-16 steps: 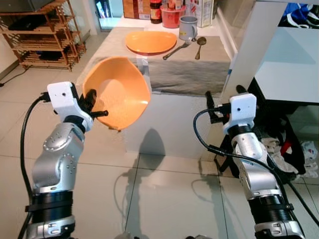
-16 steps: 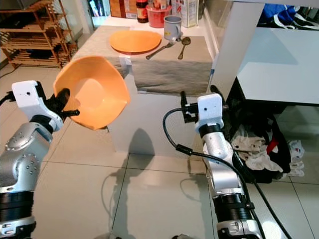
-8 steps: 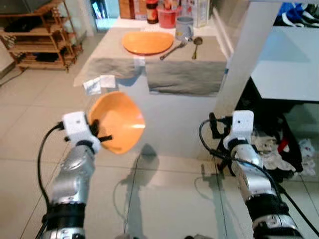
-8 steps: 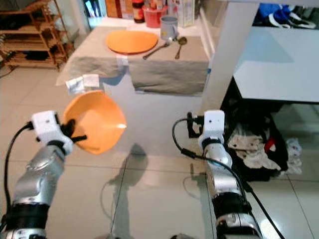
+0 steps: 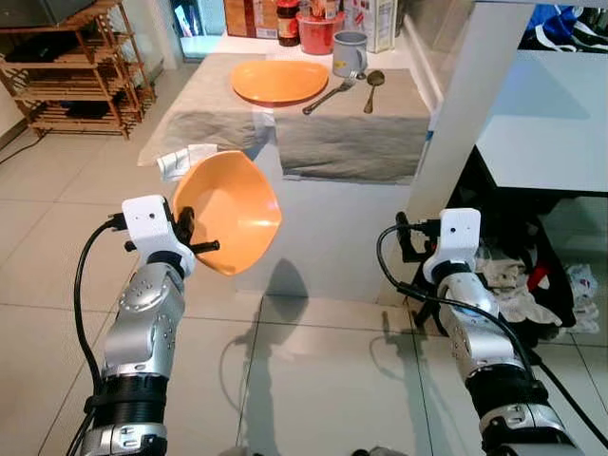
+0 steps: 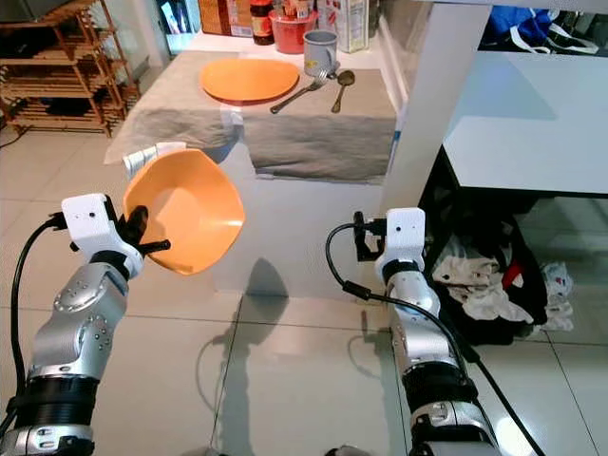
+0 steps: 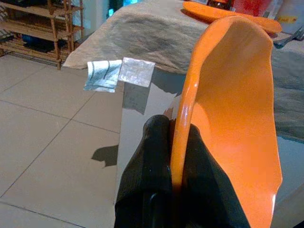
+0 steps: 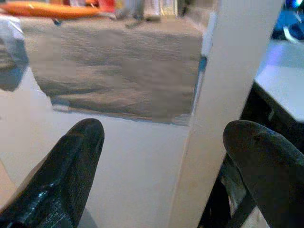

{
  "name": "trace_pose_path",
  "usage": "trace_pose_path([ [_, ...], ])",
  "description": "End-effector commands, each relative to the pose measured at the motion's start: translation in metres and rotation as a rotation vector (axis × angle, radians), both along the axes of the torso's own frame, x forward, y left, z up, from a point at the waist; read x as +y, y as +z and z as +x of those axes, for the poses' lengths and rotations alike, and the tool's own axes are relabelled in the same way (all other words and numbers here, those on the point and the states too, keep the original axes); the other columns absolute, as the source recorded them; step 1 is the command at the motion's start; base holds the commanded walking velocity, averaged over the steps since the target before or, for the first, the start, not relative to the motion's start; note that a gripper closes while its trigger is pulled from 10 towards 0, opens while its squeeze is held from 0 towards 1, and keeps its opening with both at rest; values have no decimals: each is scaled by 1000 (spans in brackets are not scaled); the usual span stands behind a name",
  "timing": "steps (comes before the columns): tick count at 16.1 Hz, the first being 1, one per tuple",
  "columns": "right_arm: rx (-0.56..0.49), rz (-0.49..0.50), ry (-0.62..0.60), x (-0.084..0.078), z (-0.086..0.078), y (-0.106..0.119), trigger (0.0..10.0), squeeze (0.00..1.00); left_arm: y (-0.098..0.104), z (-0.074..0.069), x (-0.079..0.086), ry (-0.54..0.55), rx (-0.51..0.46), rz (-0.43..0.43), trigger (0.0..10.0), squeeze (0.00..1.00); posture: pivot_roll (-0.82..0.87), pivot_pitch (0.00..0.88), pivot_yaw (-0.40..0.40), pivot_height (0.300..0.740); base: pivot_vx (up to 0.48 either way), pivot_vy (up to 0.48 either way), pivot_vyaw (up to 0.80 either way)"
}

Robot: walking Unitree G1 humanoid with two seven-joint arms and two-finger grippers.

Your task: Setting the table

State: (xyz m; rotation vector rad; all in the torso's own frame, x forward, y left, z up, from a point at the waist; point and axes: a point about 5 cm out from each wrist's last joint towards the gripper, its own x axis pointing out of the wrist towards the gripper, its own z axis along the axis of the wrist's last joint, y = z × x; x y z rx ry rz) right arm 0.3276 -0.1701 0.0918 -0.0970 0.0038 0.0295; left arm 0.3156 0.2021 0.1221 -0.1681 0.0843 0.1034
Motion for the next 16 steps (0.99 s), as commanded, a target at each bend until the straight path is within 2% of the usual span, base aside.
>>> trace_pose_path([
  [1, -58, -28, 22, 3, 3, 12, 10000, 0, 29, 5, -5, -16, -137, 6, 0, 0, -34, 0, 38, 740, 0, -465, 0],
  [4, -145, -64, 30, 5, 6, 28, 10000, 0, 41, 7, -11, -36, -183, 6, 0, 0, -37, 0, 37, 740, 0, -456, 0],
  [6, -177, -50, 18, 4, 7, 37, 10000, 0, 43, 7, -12, -43, -188, 2, 0, 0, -38, 0, 38, 740, 0, -450, 0],
  [9, -173, -44, 12, 4, 7, 36, 10000, 0, 45, 7, -16, -62, -192, 9, 0, 0, -38, 0, 42, 740, 0, -436, 0],
  [16, -164, -47, 43, 13, 2, 31, 10000, 0, 46, 10, -17, -66, -181, 41, 0, 0, -41, 0, 46, 740, 292, -378, 0],
])
